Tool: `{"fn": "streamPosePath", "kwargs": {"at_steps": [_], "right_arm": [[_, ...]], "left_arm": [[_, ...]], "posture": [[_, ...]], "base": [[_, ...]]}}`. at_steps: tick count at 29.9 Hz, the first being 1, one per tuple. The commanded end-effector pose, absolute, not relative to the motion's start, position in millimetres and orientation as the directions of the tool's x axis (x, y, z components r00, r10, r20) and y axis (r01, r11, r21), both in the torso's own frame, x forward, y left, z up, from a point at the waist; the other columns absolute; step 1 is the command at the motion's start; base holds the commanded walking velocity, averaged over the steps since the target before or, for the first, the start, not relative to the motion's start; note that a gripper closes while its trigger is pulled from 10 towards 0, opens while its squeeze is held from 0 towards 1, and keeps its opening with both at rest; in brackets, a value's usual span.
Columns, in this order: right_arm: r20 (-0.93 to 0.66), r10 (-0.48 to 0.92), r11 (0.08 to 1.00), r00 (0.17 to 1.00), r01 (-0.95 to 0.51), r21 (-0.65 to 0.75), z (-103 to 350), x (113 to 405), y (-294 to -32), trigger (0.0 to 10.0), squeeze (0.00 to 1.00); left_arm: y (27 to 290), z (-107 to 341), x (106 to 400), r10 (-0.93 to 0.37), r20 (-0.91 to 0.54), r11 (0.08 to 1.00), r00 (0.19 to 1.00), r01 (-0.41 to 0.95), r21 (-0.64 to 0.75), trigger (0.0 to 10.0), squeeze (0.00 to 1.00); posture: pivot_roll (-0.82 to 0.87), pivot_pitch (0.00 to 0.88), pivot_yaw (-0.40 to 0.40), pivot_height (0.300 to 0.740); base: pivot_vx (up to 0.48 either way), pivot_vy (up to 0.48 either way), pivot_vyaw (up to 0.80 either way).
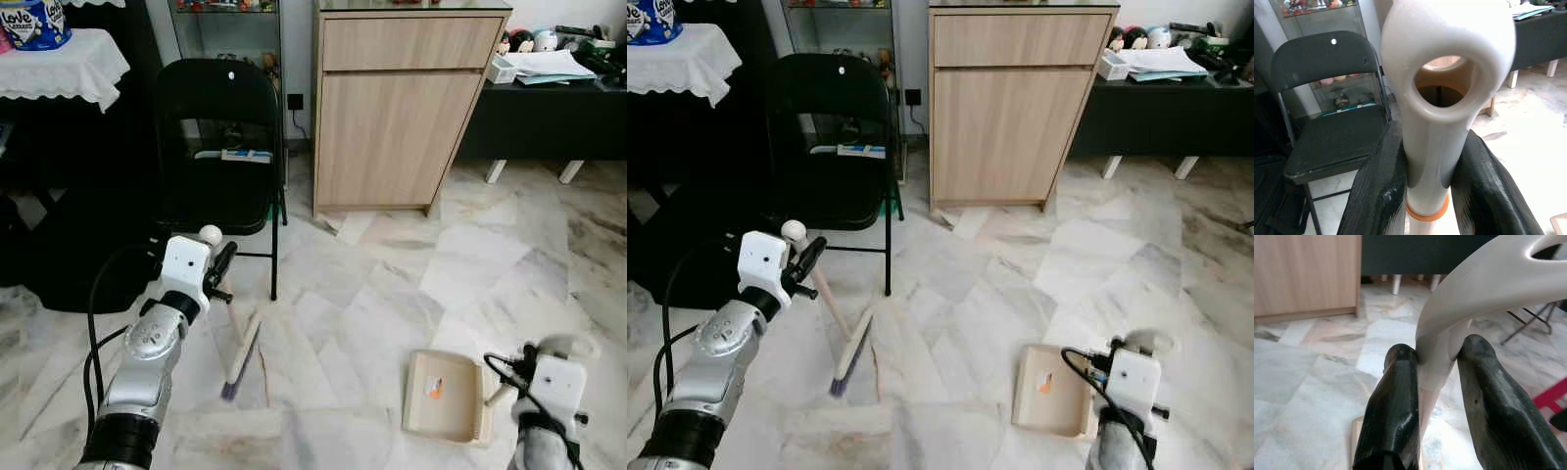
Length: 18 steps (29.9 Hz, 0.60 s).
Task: Sweep floor
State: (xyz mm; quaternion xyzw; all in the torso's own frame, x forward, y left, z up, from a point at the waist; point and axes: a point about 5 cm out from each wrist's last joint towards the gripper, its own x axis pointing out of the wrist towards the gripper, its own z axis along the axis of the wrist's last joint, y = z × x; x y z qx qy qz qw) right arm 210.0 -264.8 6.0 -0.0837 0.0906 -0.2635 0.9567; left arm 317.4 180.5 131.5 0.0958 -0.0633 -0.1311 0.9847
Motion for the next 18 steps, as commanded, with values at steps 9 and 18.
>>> {"fn": "streamPosePath", "kwargs": {"at_steps": [9, 18], "right_arm": [[-0.244, -0.64, 0.768, 0.728, 0.618, -0.171, -18, 181, -280, 10.0, 0.61], [-0.182, -0.674, 0.739, 0.716, 0.653, -0.169, -8, 187, -291, 10.0, 0.31]], "left_arm": [[167, 150, 317, -0.322, 0.176, 0.937, 0.93, 0.286, 0.202, 10.0, 0.0], [160, 151, 317, -0.346, 0.179, 0.931, 0.921, 0.313, 0.191, 10.0, 0.0]], "posture": [[0.08, 0.061, -0.033, 0.74], [0.08, 0.058, -0.032, 0.74]], "base": [[0.0, 0.0, 0.0], [0.0, 0.0, 0.0]]}}
